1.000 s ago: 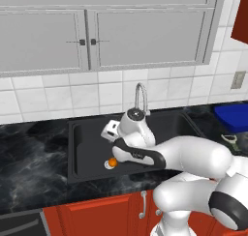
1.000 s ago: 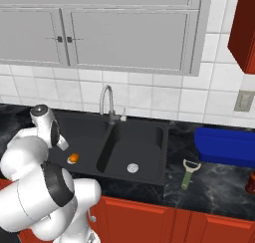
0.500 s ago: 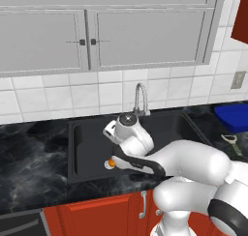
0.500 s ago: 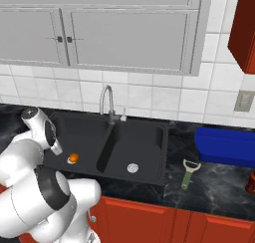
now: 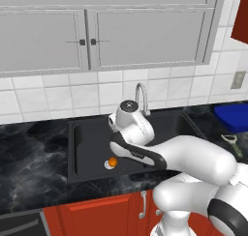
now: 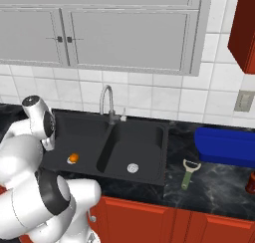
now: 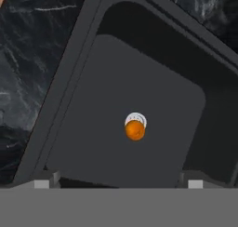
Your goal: Pick up all produce items and place them in the sink. Turn on the sink faucet to wash them. Then turn the sink off and put them in the tray.
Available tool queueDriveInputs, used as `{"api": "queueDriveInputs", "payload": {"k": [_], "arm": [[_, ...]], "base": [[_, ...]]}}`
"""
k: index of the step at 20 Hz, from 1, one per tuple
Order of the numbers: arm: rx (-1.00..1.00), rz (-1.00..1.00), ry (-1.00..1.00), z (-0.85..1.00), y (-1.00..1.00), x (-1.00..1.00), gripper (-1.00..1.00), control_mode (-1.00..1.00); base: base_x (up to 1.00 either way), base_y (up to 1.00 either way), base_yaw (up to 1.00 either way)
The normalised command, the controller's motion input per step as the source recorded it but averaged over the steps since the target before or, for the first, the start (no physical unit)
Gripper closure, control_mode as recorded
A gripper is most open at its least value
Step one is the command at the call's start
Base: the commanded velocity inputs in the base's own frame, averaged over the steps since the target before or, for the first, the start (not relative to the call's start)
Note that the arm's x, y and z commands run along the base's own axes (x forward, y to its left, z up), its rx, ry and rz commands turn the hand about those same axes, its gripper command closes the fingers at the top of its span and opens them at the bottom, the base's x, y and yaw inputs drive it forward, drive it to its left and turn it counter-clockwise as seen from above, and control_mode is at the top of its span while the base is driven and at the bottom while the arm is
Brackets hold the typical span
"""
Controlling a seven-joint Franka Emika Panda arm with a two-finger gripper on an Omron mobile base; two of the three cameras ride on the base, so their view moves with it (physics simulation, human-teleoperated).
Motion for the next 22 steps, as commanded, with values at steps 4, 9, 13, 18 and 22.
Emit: {"api": "queueDriveInputs", "payload": {"k": [4, 9, 13, 18, 22], "arm": [[0.15, -0.54, 0.07, 0.07, 0.0, -0.12, -1.0, -1.0], [0.22, -0.53, 0.06, 0.15, 0.0, -0.19, -1.0, -1.0], [0.19, -0.52, 0.03, 0.02, 0.0, -0.15, -1.0, -1.0], [0.19, -0.51, 0.0, 0.0, 0.0, -0.06, -1.0, -1.0], [0.22, -0.46, 0.01, 0.0, -0.01, -0.03, -1.0, -1.0]], "base": [[0.0, 0.0, 0.0], [0.0, 0.0, 0.0], [0.0, 0.0, 0.0], [0.0, 0.0, 0.0], [0.0, 0.0, 0.0]]}}
